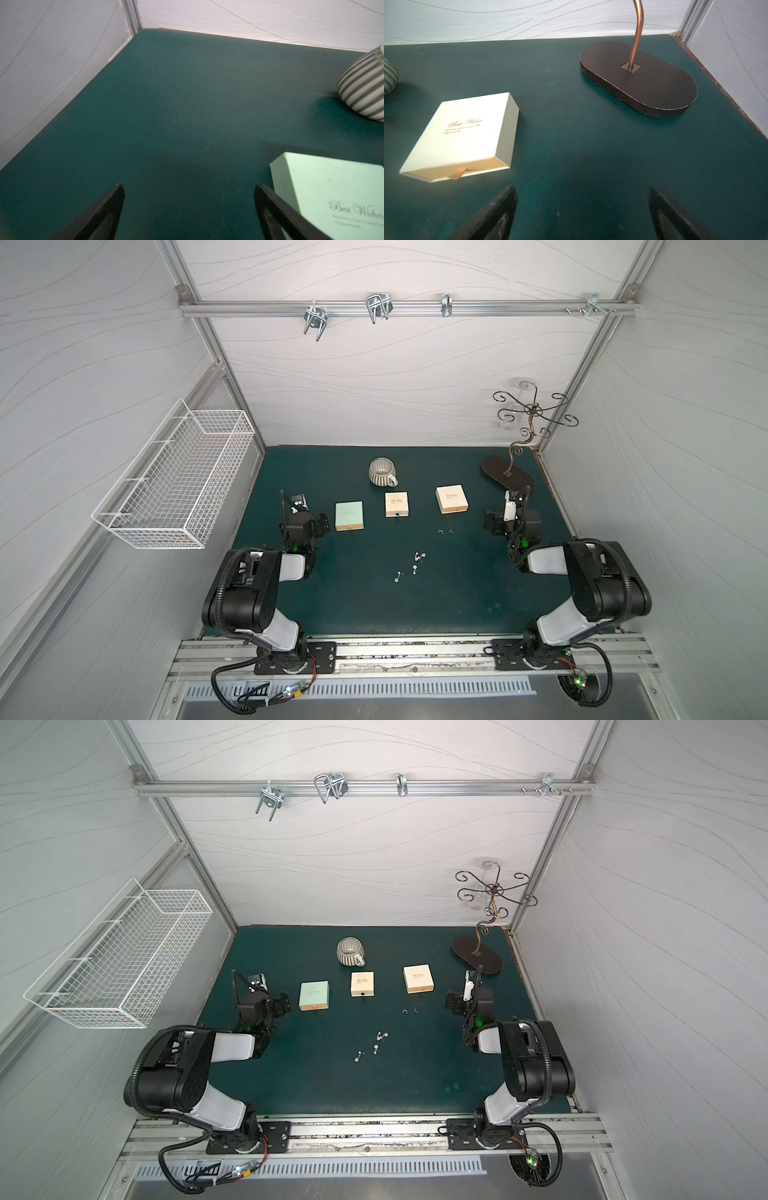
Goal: Place the earrings into the drawer-style jewelry box
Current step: Open the drawer in the jewelry box.
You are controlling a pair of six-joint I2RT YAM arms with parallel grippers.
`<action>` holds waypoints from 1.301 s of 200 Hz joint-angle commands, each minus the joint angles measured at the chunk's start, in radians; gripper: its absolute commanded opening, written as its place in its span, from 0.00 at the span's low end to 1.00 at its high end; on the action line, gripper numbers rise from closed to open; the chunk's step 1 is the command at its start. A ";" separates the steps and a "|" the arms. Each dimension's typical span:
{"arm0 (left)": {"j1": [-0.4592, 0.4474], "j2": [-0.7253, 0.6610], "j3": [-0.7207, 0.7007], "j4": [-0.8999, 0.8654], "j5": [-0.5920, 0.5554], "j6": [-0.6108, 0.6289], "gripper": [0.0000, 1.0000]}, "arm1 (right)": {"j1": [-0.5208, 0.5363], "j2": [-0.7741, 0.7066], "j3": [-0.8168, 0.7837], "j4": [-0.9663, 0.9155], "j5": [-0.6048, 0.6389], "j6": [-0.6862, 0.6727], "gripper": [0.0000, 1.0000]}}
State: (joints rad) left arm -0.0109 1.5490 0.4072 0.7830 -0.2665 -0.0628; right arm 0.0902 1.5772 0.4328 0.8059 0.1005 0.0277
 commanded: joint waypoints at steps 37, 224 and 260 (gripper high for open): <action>0.011 -0.003 0.027 0.022 0.015 0.001 0.99 | 0.002 0.004 0.004 0.015 0.002 -0.017 0.99; -0.226 -0.318 0.435 -0.813 0.309 -0.070 0.99 | 0.099 -0.375 0.250 -0.856 -0.183 0.257 0.99; -0.366 -0.076 0.686 -0.988 0.352 0.013 0.99 | 0.090 -0.341 0.196 -0.786 -0.370 0.468 0.97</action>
State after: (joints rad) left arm -0.3080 1.3422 0.9432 -0.0463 0.0238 -0.1211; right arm 0.1913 1.2091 0.6704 0.0677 -0.0937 0.3058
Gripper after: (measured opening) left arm 0.993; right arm 0.985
